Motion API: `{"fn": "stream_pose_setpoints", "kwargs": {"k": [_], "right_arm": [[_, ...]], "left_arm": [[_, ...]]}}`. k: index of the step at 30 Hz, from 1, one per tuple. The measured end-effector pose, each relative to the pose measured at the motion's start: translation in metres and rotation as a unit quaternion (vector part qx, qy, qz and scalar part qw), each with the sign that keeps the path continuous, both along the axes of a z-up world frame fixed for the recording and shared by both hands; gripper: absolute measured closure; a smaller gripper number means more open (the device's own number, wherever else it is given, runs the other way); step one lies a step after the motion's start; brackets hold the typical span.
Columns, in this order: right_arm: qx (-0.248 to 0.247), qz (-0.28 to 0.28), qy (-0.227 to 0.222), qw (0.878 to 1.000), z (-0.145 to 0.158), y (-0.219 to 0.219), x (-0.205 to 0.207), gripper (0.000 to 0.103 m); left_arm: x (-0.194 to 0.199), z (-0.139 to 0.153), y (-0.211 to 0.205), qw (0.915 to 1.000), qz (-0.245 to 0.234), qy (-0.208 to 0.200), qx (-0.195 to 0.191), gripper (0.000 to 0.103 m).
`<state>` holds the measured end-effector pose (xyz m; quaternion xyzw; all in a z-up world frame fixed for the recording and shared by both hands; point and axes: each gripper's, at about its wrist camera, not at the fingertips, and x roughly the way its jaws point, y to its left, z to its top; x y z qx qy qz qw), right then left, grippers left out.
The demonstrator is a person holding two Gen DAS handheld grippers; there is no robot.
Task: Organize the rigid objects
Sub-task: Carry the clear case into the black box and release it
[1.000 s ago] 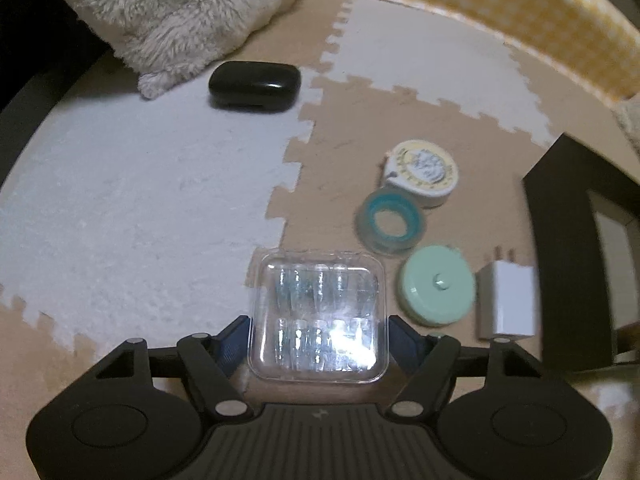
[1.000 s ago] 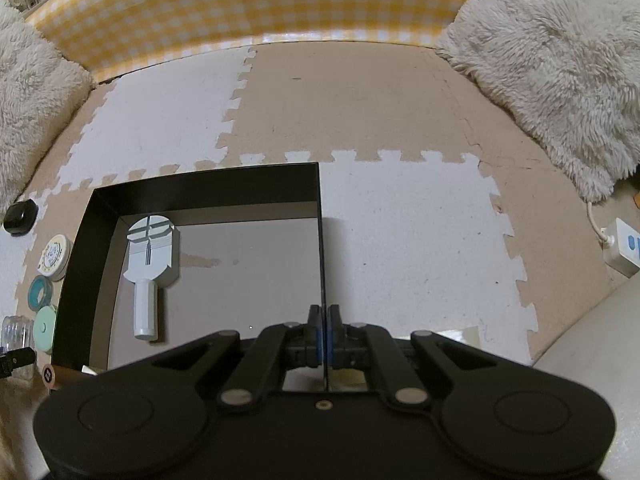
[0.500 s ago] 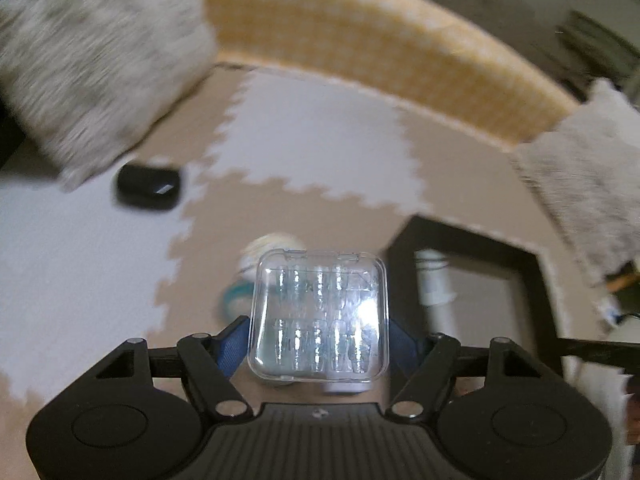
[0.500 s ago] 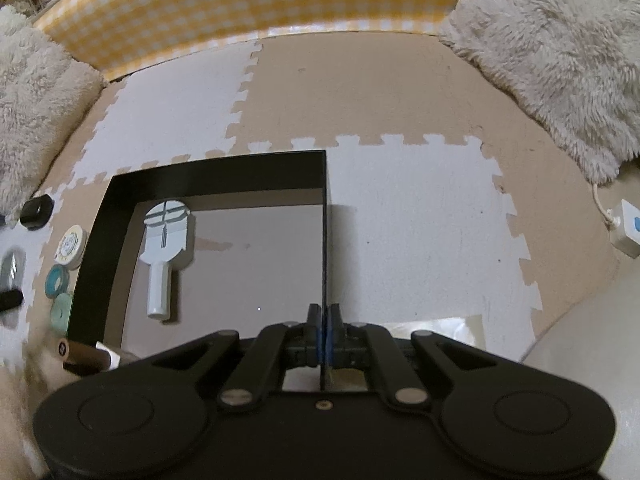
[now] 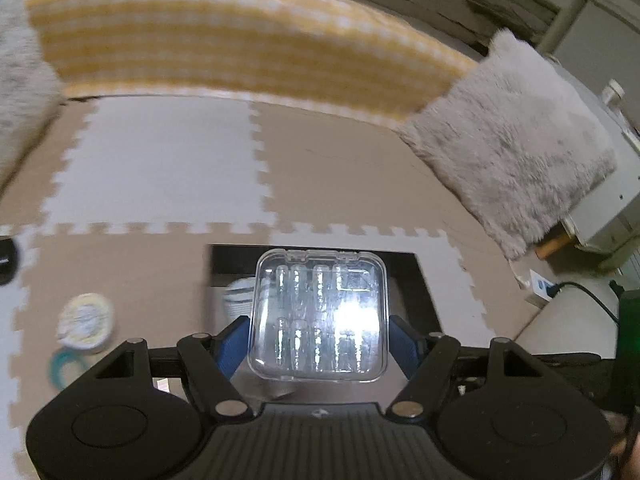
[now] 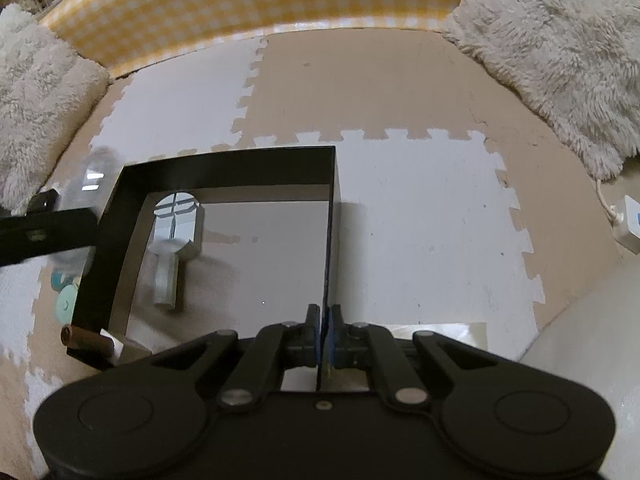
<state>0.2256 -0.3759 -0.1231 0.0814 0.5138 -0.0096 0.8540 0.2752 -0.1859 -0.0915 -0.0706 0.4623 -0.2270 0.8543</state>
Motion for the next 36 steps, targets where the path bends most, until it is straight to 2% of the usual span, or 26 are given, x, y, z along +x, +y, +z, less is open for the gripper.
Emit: {"fn": "stream_pose_setpoints", "kwargs": {"k": [7,13,19,24,28,36], "right_arm": [[0.000,0.010,-0.009,1.000,0.000,0.002,0.004,0.099],[0.004,0.015,-0.011,1.000,0.000,0.004,0.005,0.099],[0.005,0.017,-0.011,1.000,-0.001,0.005,0.005,0.099],[0.008,0.016,-0.006,1.000,-0.003,0.003,0.006,0.099],[0.008,0.016,-0.006,1.000,-0.003,0.004,0.006,0.099],[0.015,0.012,-0.007,1.000,-0.004,0.002,0.006,0.099]], "left_arm": [[0.025,-0.036,-0.041,0.9994,-0.018,0.030,0.003,0.030],[0.037,-0.070,-0.057,0.9979,0.008,0.058,-0.028,0.030],[0.044,-0.087,-0.065,0.9970,0.019,0.065,-0.038,0.029],[0.045,-0.088,-0.066,0.9973,0.022,0.062,-0.032,0.015],[0.043,-0.085,-0.064,0.9974,0.014,0.064,-0.031,0.012],[0.025,-0.070,-0.061,0.9986,-0.010,0.052,-0.003,0.004]]}}
